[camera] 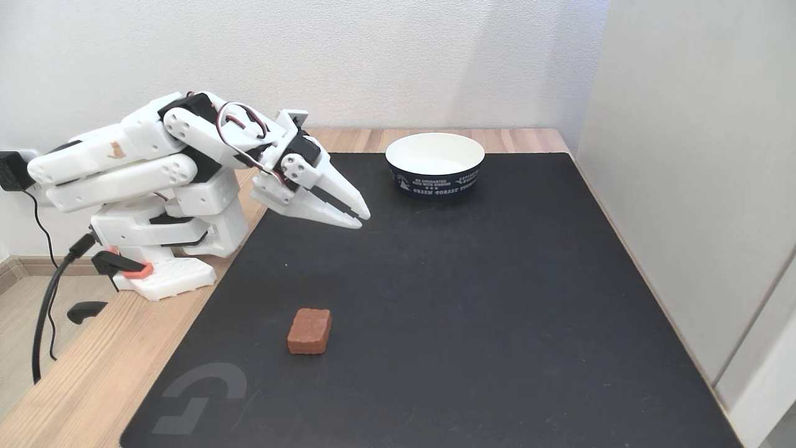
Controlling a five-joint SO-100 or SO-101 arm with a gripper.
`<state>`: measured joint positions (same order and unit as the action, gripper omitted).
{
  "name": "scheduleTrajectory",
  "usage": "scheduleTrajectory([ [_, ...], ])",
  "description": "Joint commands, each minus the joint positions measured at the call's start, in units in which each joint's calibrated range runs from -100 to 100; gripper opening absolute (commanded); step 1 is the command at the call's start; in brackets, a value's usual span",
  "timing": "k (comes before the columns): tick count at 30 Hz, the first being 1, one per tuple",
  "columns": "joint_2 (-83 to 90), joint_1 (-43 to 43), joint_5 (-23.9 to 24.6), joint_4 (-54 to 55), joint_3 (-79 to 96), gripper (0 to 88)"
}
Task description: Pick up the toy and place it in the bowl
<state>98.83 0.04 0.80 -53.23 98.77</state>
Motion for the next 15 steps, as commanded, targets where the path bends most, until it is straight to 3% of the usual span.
scheduleTrajectory([
  [1,0.50,0.33,-0.02,0.14,0.69,3.0],
  [15,0.50,0.50,-0.17,0.14,0.69,3.0],
])
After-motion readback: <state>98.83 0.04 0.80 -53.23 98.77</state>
